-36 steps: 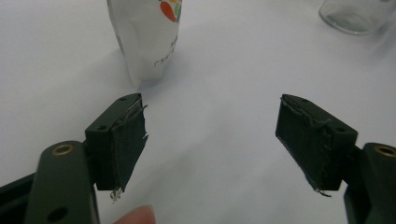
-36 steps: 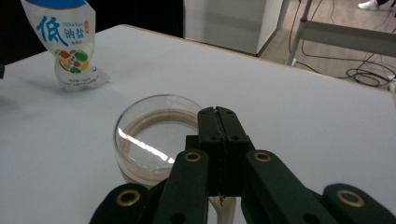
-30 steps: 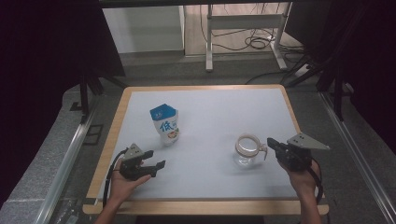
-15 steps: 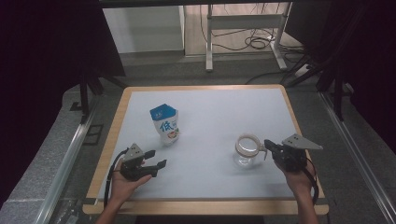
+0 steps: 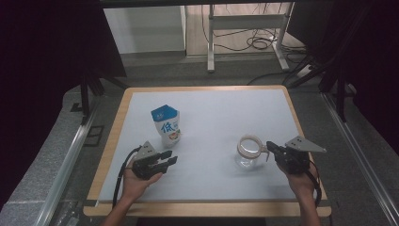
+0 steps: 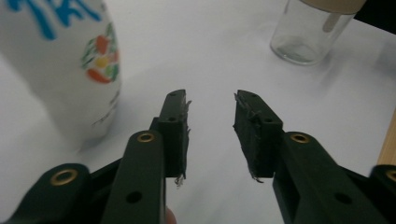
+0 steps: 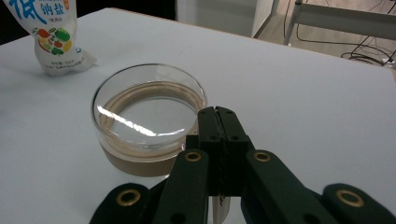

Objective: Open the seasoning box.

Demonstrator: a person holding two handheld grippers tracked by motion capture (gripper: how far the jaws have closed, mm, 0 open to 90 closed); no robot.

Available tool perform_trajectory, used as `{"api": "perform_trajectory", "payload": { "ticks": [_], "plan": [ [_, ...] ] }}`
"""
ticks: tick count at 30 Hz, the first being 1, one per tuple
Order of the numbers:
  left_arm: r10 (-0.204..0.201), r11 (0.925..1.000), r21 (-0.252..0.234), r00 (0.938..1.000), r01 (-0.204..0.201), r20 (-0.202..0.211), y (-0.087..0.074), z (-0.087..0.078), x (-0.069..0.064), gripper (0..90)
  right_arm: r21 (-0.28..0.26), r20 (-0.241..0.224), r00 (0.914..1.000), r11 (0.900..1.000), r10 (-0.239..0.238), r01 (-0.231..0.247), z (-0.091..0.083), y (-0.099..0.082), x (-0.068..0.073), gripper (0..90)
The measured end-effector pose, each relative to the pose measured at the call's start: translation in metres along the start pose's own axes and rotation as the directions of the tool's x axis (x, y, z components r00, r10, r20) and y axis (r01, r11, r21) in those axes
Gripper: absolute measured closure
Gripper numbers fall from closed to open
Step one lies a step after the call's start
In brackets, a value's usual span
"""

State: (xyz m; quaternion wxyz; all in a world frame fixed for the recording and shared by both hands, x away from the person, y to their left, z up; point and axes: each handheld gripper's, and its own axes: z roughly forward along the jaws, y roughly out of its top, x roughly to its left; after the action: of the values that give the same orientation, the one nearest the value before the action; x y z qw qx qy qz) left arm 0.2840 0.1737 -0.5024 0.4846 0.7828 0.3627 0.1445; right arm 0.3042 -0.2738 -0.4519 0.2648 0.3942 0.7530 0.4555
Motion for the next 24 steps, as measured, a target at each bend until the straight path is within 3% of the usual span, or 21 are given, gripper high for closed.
{"api": "perform_trajectory", "payload": {
  "ticks": [8, 16, 24],
  "plan": [
    [0.049, 0.9986, 0.017, 0.9965, -0.050, 0.067, 0.023, 0.033, -0.020, 78.7, -0.004, 0.001, 1.0000, 1.0000, 0.001, -0.001, 0.000, -0.001, 0.000, 90.0],
    [0.059, 0.9982, 0.006, 0.9922, -0.060, 0.110, 0.042, 0.060, -0.033, 87.3, -0.006, 0.001, 1.0000, 1.0000, -0.005, 0.005, 0.000, -0.002, 0.000, 90.0],
    [0.096, 0.9946, 0.022, 0.9803, -0.102, 0.172, 0.066, 0.091, -0.055, 90.0, -0.010, -0.005, 1.0000, 0.9999, 0.004, -0.004, 0.000, -0.002, -0.001, 90.0]
  ]
}}
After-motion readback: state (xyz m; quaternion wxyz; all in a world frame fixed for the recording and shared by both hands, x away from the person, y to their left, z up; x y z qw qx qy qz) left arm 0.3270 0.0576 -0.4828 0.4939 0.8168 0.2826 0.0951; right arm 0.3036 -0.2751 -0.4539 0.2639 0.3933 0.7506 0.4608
